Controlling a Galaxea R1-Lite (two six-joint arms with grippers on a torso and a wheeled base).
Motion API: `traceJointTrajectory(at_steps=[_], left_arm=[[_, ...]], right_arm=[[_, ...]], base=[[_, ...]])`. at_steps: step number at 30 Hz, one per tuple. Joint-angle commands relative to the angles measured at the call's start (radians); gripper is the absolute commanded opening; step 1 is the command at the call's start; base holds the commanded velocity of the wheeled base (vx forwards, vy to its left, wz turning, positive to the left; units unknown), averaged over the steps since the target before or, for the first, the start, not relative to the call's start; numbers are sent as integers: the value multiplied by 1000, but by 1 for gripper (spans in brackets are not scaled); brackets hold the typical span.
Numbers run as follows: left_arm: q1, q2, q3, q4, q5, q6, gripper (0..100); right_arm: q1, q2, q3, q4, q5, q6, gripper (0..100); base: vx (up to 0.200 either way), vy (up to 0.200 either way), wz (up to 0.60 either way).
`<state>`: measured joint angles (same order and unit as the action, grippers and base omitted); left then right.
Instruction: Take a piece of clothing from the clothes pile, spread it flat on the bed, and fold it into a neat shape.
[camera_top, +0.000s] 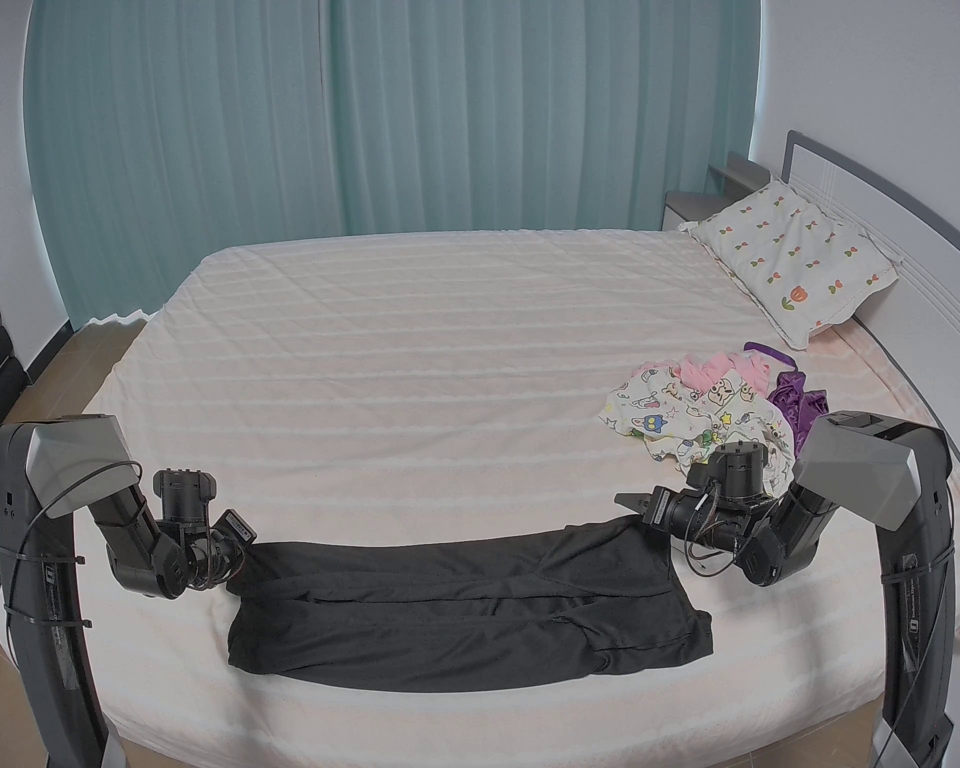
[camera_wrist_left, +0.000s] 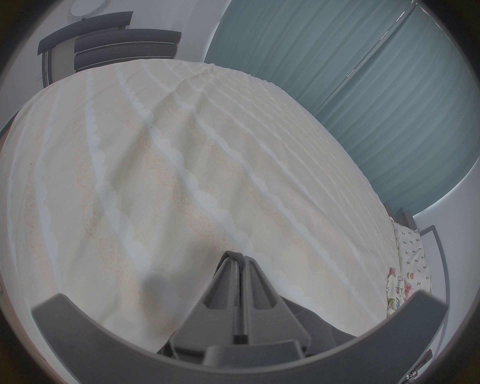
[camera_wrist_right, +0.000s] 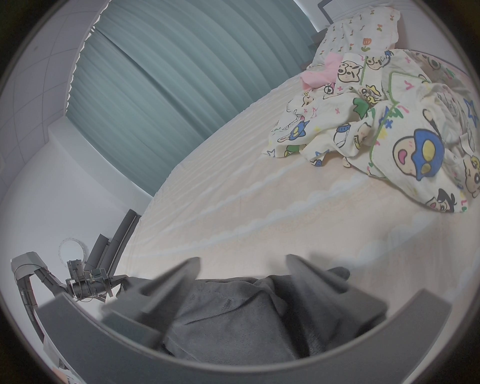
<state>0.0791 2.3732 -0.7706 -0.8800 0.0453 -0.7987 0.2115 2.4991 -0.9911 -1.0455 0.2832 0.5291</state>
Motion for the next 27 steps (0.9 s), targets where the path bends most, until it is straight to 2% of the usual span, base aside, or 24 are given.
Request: traceJointTrajectory(at_steps=[1,8,14,18,27], left_arm=[[1,1,-1,-1,1,0,0],[1,1,-1,1,-1,0,0],[1,1,-2,1,-2,0,0],[2,1,-2,1,-4,0,0],[2,1,-4,1,-4,0,0]], right_arm=[[-23,-25,11,-5,1,9,100],[-49,-117,178,-4,48,11,100],[-40,-95,269,-5,57,-21,100],[-38,-56,261,-5,56,-89,100],[-14,-31,232,5,54,-98,100]], base=[[0,0,0],[0,0,0],[0,0,0],[0,0,0],[0,0,0]])
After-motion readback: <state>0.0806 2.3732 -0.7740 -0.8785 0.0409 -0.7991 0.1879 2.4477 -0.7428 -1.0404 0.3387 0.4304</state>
